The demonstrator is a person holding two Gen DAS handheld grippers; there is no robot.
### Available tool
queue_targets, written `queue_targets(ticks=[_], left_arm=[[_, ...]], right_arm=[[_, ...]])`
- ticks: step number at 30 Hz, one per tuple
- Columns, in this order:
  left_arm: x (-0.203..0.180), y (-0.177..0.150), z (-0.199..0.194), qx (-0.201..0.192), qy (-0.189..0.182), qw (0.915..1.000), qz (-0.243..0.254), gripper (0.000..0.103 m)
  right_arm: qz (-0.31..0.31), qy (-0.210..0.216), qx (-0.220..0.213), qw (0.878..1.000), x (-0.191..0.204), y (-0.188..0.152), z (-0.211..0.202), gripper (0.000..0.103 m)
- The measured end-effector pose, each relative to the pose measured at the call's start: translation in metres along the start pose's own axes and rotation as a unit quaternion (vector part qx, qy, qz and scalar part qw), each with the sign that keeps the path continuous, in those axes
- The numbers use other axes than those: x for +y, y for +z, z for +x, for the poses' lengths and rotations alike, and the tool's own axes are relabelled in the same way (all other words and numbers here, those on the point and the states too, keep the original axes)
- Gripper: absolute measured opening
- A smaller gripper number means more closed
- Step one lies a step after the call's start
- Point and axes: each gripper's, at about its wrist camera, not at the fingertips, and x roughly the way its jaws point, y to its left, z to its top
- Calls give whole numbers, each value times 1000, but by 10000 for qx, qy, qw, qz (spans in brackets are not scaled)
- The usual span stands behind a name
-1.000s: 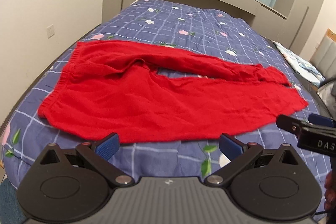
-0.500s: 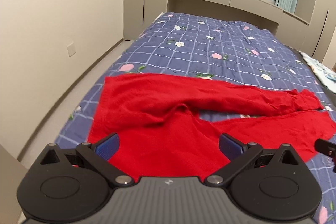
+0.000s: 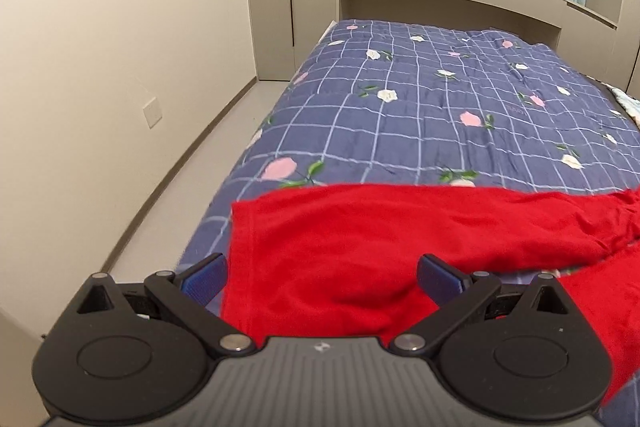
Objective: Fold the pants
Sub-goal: 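Move both open grippers down to the waistband of the red pants, then close both grippers on the waistband and lift it, pulling the pants straight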
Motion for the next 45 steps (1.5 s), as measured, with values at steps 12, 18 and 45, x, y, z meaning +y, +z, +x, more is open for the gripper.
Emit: queue_targets(ticks=[12,18,45], left_arm=[[6,34,71,147,136,9986,481,103],[-2,47,102,253,138,9939,1060,103],[-4,82,190,859,-1208,9579,2460,96]], right_arm=[[-503,954,-127,9941,-39,39,104,103],[-1154,1322,464,9834,-45,49,152,103],[-1976,1571,2036,9459,-76,50,237,69]])
